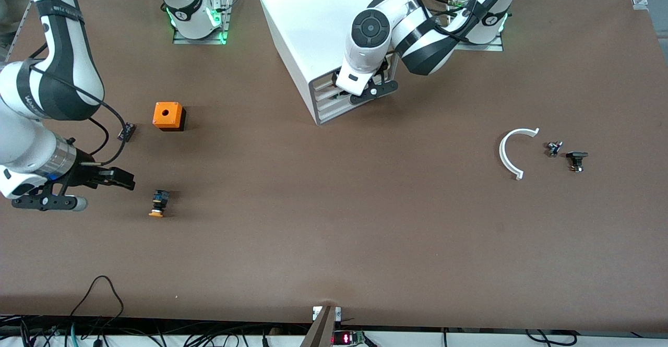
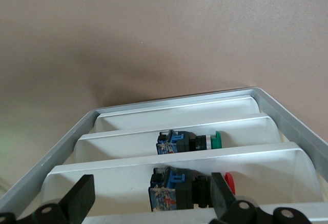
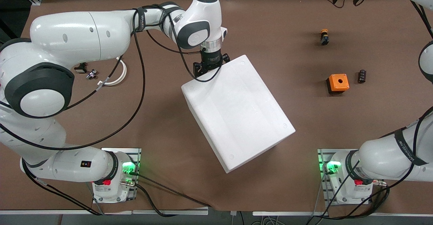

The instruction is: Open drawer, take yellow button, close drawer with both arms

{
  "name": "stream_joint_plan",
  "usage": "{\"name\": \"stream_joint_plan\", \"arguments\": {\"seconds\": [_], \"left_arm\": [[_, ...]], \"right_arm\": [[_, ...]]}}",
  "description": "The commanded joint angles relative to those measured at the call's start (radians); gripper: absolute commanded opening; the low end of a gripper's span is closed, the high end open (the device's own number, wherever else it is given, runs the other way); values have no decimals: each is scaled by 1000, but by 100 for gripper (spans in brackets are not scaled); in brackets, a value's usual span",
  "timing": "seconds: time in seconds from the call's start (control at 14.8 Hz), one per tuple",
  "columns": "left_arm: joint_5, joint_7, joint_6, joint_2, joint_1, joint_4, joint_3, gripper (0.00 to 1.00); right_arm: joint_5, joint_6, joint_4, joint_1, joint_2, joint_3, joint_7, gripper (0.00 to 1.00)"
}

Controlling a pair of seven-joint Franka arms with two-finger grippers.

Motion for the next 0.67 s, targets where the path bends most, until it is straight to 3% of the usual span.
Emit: {"name": "stream_joint_plan", "arguments": {"seconds": [0.0,0.2,0.4,0.61], "left_arm": [[-34,12,-35,11,17,15,-35,99],[-27,55,-46,0,75,44,-35,99],[-17,167,-187,-3,144,139,-38,99],[-11,213,-245,-20,204,216,-38,99]], "right_arm": [[-9,-51,-22,77,-74,-60,36,99],[-5,-87,-21,101,-120,-93,26,99],[-2,-142,-21,96,-175,-94,17,99],[23,-202,-21,94,-218,-94,17,99]]}}
